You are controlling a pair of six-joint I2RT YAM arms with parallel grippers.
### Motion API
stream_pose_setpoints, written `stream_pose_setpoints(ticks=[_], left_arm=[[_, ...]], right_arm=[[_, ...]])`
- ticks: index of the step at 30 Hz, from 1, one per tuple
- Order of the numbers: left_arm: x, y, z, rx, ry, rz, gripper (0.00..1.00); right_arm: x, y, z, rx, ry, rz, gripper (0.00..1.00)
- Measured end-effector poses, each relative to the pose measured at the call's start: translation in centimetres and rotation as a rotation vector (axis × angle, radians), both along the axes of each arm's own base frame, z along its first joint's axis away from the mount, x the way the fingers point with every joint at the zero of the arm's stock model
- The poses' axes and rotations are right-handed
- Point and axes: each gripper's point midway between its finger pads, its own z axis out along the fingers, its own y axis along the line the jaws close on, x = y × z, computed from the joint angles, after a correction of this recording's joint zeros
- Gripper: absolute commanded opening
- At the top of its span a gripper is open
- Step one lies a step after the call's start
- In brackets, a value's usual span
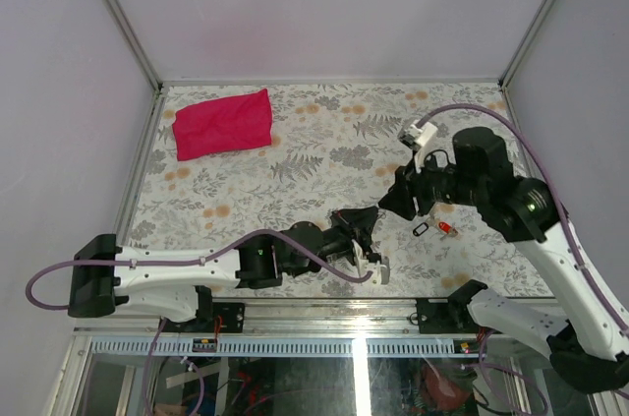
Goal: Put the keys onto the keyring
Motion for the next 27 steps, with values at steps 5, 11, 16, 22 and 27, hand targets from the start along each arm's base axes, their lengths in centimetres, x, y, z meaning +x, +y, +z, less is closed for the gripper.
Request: stream_pose_setpoints(ticks=[5,11,16,22,27], left_arm=[[-0.3,0.1,-0.2,-0.07,0.142,0.03,0.0],[0.0,0.5,2.0,-0.244,0.371,0.069,0.0],[2.0,1.0,3.8,-0.374,0.558,0.126,0.0],[2.3,1.3,3.3,-0.415,0.647,0.168,0.0],[2.3,1.4,3.2,-0.425,0.664,0.179,0.0]], right_arm=[[0.6,-0.9,3.0,0.113,-0.194,-0.076,0.54],[1.6,-1.3,4.3,0.194,-0.255,-0.174,0.52],[2.6,-0.9,3.6,0.183,-0.2,-0.214,0.5],[3.3,-0.3,3.6,0.179,-0.131,-0.241,0.47],[3.0,0.3,3.7,0.214,-0.078,-0.242,0.44]])
